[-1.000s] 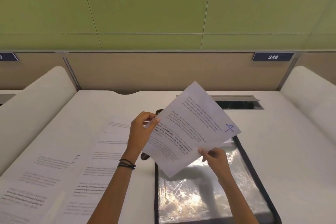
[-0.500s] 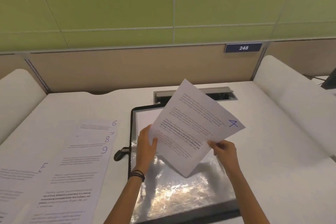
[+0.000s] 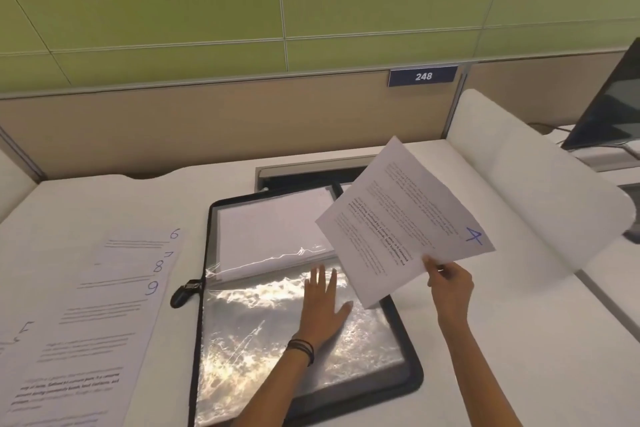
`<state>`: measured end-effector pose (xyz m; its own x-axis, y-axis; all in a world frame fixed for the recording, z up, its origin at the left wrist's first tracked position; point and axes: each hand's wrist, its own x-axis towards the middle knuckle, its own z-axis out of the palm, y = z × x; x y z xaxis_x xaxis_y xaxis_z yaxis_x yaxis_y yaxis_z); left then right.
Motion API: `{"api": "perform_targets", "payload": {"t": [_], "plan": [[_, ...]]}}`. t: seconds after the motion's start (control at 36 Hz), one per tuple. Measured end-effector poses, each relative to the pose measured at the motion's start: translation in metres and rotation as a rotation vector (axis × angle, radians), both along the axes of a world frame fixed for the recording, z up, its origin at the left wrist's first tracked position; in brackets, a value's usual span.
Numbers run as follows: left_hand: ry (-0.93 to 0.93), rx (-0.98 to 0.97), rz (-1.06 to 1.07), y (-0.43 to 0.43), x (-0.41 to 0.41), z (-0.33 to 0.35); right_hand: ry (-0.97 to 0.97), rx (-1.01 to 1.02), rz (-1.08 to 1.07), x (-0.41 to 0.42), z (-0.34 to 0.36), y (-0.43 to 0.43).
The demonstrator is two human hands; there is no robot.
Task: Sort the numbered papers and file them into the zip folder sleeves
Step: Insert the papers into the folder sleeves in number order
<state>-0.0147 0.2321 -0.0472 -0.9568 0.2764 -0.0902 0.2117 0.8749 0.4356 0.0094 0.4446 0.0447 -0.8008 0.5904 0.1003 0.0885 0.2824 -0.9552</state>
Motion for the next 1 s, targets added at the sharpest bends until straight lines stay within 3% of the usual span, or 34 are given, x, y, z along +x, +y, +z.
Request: {"api": "perform_targets", "payload": {"t": [0.19,0.42,0.69,1.0], "plan": [[0.011,0.023,-0.023,0.036,0.005,0.000,0.028,-0.022,-0.048,0.005,-0.007,0.021],[0.153,-0.138,0.069,0.041,0.011,-0.016,0.069,-0.076,-0.151,0.008,-0.014,0.037],[0.115,-0.139,0.069,0.047,0.013,-0.017,0.081,-0.148,-0.233,0.011,-0.030,0.027],[-0.041,0.146,0.081,0.045,0.017,-0.006,0.052,-0.174,-0.263,0.025,-0.042,0.019]]}}
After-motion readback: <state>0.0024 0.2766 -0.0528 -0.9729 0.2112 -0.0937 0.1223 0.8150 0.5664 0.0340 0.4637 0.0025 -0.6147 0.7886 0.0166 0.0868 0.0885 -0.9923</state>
